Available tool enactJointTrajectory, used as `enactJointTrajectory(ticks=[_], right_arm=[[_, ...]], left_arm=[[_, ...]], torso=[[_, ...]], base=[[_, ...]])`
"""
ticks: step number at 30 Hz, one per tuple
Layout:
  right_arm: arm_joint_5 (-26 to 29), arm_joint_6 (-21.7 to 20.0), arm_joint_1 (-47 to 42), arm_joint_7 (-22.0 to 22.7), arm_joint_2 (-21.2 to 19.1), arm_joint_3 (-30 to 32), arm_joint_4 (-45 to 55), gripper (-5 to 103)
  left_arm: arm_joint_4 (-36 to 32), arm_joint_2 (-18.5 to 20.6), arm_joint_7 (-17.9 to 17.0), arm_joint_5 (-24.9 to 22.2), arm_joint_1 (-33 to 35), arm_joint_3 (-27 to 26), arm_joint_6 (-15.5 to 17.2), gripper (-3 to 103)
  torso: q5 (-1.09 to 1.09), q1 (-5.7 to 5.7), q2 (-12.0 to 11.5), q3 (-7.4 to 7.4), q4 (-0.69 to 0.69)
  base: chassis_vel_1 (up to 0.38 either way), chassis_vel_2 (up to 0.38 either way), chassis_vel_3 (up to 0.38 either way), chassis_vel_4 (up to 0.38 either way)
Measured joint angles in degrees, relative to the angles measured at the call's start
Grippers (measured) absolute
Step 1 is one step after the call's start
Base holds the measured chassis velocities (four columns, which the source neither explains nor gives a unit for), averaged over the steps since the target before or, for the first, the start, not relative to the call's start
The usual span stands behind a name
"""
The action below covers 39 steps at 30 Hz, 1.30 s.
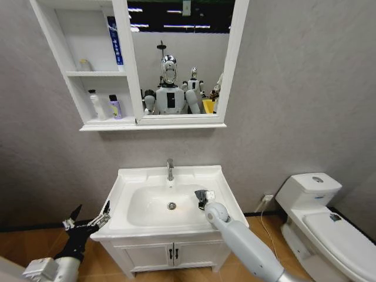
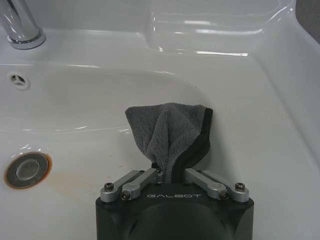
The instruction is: Move facial cleanser and shampoo from washbasin to cabinet, then wipe washbasin with towel.
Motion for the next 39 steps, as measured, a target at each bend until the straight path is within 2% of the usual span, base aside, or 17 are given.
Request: enactJointTrajectory(ticks=[6,8,25,33,39], right_arm=[[-1.88,0.7,0.08,-2.33,1.22,0.03,-2.46,5],[-4.37,1.47,0.06,-4.66,2.18,0.14,-4.28,5],[-9.77,4.66,2.07,-10.8,8.11,-0.87,-11.48,5],[-9.65,4.34,2.51,-10.88,8.73,-1.1,-12.64,5],[-8.32,3.07,1.74,-9.31,6.24,-0.48,-9.67,5]], left_arm=[[0.0,0.0,0.0,0.0,0.0,0.0,0.0,100],[0.0,0.0,0.0,0.0,0.0,0.0,0.0,100],[0.0,0.0,0.0,0.0,0.0,0.0,-0.01,100],[0.0,0.0,0.0,0.0,0.0,0.0,0.0,100],[0.0,0.0,0.0,0.0,0.0,0.0,0.0,100]], torso=[[0.0,0.0,0.0,0.0,0.01],[0.0,0.0,0.0,0.0,0.0],[0.0,0.01,0.0,0.01,0.0],[0.0,0.01,0.0,0.01,0.0],[0.0,0.01,0.0,0.0,0.0]], base=[[0.0,0.0,0.0,0.0],[0.0,0.0,0.0,0.0],[0.0,0.0,0.0,0.0],[0.0,0.0,0.0,0.0],[0.0,0.0,0.0,0.0]])
